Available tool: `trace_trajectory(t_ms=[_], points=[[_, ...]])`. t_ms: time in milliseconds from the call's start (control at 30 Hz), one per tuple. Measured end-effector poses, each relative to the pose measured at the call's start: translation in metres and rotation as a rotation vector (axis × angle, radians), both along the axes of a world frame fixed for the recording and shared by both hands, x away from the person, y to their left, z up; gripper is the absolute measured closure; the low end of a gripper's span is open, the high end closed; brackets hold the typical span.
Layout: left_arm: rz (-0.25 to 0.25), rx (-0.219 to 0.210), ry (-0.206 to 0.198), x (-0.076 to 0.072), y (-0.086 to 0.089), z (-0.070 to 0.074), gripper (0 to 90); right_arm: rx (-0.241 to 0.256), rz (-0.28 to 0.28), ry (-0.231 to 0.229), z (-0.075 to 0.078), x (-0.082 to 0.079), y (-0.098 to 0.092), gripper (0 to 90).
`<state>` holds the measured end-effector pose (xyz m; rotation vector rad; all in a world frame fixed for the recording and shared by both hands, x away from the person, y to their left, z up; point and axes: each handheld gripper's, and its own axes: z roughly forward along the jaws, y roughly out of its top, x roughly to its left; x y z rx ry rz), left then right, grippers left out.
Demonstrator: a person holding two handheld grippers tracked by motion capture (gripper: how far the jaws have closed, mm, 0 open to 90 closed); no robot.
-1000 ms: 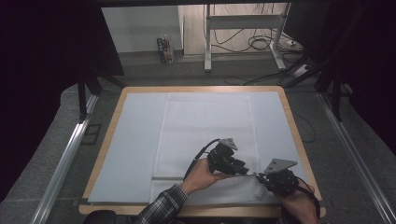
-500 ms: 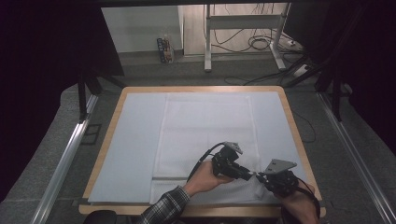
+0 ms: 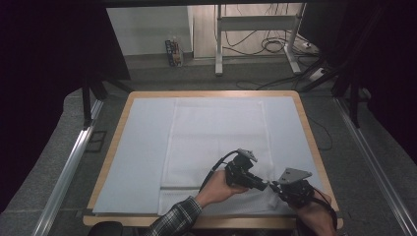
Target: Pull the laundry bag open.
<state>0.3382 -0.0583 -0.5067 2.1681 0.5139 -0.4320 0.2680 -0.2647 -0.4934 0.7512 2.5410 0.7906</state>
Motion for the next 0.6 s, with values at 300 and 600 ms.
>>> trace_trajectory(t_ms=[300,600], points=[[0.013,0.010,0.025,0.0038,0.0014,-0.0003,81.6,-0.003,-0.003,0.000,-0.0002,-0.0003,0.0008,82.0],[0.012,0.003,0.003,0.0011,0.0016,-0.0019,85.2,-0.005,-0.004,0.004,-0.0007,0.0004,0.0004,81.8]])
